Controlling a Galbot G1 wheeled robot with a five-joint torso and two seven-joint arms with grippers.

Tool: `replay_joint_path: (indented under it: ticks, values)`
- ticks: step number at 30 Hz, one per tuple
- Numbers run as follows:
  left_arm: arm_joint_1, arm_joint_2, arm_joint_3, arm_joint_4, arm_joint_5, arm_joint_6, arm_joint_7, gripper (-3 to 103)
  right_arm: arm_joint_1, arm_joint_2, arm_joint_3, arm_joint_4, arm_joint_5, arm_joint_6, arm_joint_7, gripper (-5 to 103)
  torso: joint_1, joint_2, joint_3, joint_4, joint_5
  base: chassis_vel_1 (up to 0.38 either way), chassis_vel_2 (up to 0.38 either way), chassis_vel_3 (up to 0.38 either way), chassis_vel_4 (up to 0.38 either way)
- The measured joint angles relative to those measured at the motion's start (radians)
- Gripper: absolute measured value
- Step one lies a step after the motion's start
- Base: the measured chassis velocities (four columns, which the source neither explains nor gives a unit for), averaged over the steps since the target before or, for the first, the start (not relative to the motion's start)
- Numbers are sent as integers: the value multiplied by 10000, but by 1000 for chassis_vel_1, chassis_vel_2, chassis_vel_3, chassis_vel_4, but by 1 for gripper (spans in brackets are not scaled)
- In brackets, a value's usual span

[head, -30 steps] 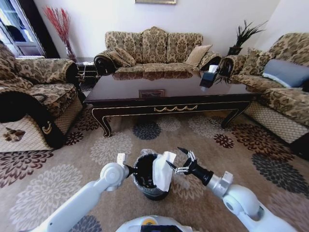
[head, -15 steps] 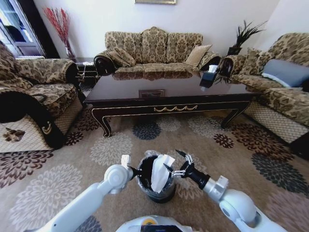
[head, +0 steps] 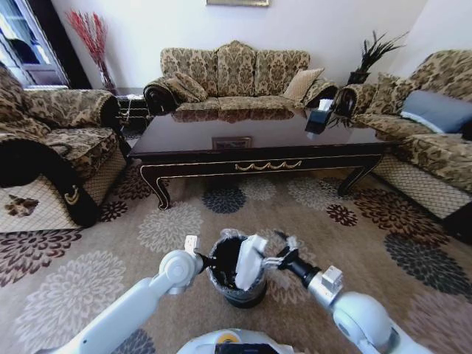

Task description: Move to the front of the table and pick up the trash from the floor, then place it into the trash bin.

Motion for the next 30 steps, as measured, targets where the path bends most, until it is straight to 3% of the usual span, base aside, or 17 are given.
replay_joint_path:
  ticks: [1, 3, 5, 7, 11, 14, 19, 22, 30]
  values:
    - [0, 0, 0, 0, 0, 0, 0, 0, 0, 0, 0, 0, 0, 0, 0, 100, 0, 0, 0, 0, 0, 0, 0, 0, 0]
    - [-105, 7, 36, 5, -69, 0, -4, 0, -102, -46, 81, 521, 1090, -548, 269, 100, 0, 0, 0, 0, -1, 0, 0, 0, 0]
    - [-117, -8, 41, 8, -71, 0, -11, 0, -68, -50, 136, 561, 1012, -531, 280, 100, 0, 0, 0, 0, -4, 0, 0, 0, 0]
    - [-119, -67, 44, 11, -74, 0, -17, 0, -54, -108, 270, 716, 1658, -421, 235, 100, 0, 0, 0, 3, 4, 0, 0, 0, 0]
    - [-61, -152, 109, 70, -23, 0, -27, 0, -402, -134, 516, 1434, 1959, -446, 276, 100, 0, 0, 0, 2, 1, 0, 0, 0, 0]
    - [-63, -232, 128, 111, 10, 1, -45, 0, -482, -41, 510, 1368, 1206, -390, 512, 100, 0, 0, -1, 1, -5, 0, 0, 0, 0]
    - [-109, -367, 132, -12, -63, 1, -74, 0, -561, 314, -321, 747, 2085, -196, 711, 100, 0, 0, -1, -3, -1, 0, 0, 0, 0]
    - [-116, -361, 233, -115, -75, 0, -125, 0, 177, 534, -1034, -50, 2193, 189, 865, 100, 0, 0, 0, 2, 2, 0, 0, 0, 0]
    - [153, -268, 507, -373, -9, 2, -150, 0, 1001, 590, -1514, -710, 2482, 548, 866, 100, 1, 0, 0, 3, 0, 0, 0, 0, 0]
